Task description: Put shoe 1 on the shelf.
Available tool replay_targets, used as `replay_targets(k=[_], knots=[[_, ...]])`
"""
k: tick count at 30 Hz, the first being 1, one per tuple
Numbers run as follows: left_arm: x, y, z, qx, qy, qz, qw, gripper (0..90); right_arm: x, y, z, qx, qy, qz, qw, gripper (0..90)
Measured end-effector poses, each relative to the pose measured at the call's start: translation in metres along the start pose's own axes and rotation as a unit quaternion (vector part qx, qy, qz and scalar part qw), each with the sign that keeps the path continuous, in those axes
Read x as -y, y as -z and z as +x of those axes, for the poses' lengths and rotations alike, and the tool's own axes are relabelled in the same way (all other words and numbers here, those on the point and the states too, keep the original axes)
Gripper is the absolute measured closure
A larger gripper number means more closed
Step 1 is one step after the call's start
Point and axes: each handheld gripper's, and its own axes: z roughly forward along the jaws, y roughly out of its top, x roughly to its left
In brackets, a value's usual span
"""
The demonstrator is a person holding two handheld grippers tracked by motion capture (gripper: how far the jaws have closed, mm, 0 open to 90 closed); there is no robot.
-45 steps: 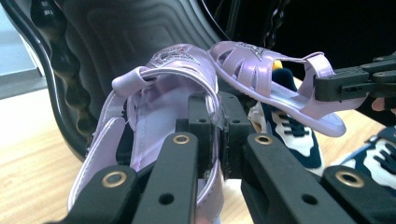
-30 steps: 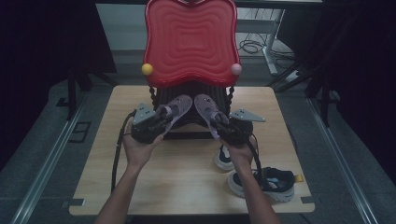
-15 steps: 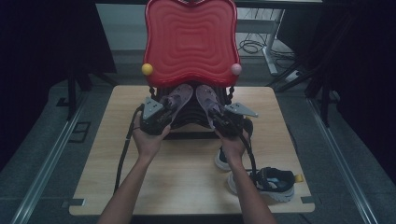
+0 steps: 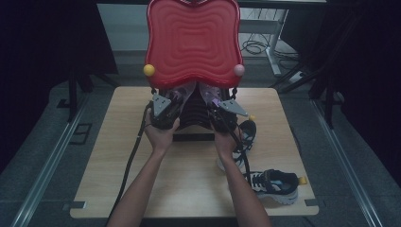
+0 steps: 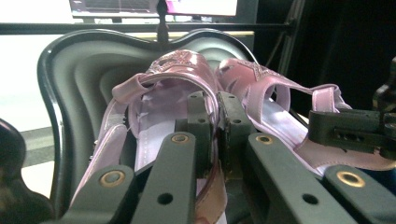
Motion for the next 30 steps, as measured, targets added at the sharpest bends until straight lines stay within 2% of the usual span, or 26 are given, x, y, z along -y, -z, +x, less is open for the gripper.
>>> replay_targets(k=[8, 12, 16, 21, 24, 30], knots=[[0.001, -0.013, 0.0, -0.022, -0.009, -0.011, 0.9997, 85.0, -0.002, -0.018, 0.004, 0.014, 0.012, -0.007, 0.9998, 85.8], [0.004, -0.018, -0.001, -0.034, -0.014, -0.02, 0.9991, 84.8, -0.001, -0.025, 0.005, 0.026, 0.014, -0.023, 0.9993, 85.8], [0.011, -0.025, -0.002, -0.034, -0.013, -0.018, 0.9992, 84.6, 0.003, -0.032, 0.004, 0.03, 0.021, -0.027, 0.999, 85.8], [0.02, -0.027, -0.008, -0.034, -0.029, -0.02, 0.9988, 84.9, 0.006, -0.036, 0.005, 0.029, 0.035, -0.03, 0.9985, 85.8], [0.03, -0.029, -0.009, -0.032, -0.033, -0.01, 0.9989, 84.9, 0.008, -0.037, 0.006, 0.024, 0.043, -0.017, 0.9986, 85.3], [0.045, -0.031, -0.01, -0.031, -0.037, -0.001, 0.9988, 81.4, 0.011, -0.036, 0.003, 0.013, 0.042, 0.001, 0.999, 84.3]])
